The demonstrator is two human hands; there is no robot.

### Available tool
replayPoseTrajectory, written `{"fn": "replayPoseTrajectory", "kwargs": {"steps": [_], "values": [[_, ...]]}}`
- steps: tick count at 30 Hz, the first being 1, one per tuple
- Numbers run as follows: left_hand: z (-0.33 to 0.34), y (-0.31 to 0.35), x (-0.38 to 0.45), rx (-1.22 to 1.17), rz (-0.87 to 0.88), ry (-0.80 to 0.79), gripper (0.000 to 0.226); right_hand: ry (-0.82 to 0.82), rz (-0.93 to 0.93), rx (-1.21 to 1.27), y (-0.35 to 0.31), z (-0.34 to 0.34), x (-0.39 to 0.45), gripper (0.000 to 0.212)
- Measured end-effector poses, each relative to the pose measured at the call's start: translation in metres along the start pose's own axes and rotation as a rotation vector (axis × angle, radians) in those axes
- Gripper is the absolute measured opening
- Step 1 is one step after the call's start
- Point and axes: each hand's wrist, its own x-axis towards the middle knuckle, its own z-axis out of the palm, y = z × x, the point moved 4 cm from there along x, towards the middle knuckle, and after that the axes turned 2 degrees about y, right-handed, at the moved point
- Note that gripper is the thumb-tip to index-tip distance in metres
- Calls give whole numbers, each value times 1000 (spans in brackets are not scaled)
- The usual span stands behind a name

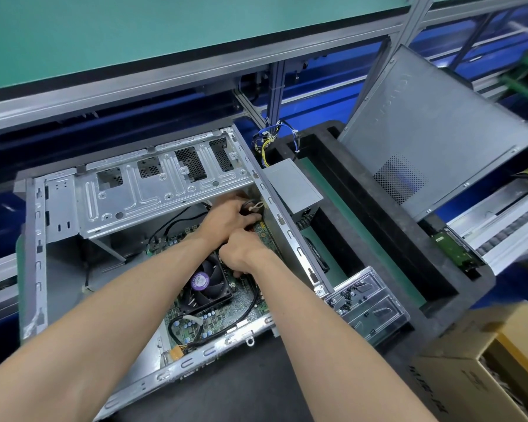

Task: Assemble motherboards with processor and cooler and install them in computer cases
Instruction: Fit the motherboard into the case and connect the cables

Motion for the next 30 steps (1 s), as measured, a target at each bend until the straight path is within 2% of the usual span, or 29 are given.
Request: {"fn": "replayPoseTrajectory", "kwargs": {"steps": [8,12,17,26,30], "values": [[-3,5,-2,-21,-28,-8,30,9,-2,10,0,-1,0,37],[-10,14,-4,-51,23,38,26,9,5,-1,2,0,1,39],[-11,18,-3,-9,-2,-42,27,12,5,-8,1,0,1,40],[-12,21,-4,17,18,-44,39,-3,3,-16,1,0,0,37],[-11,16,0,27,2,-20,33,3,-3,-21,0,1,-1,37]]}}
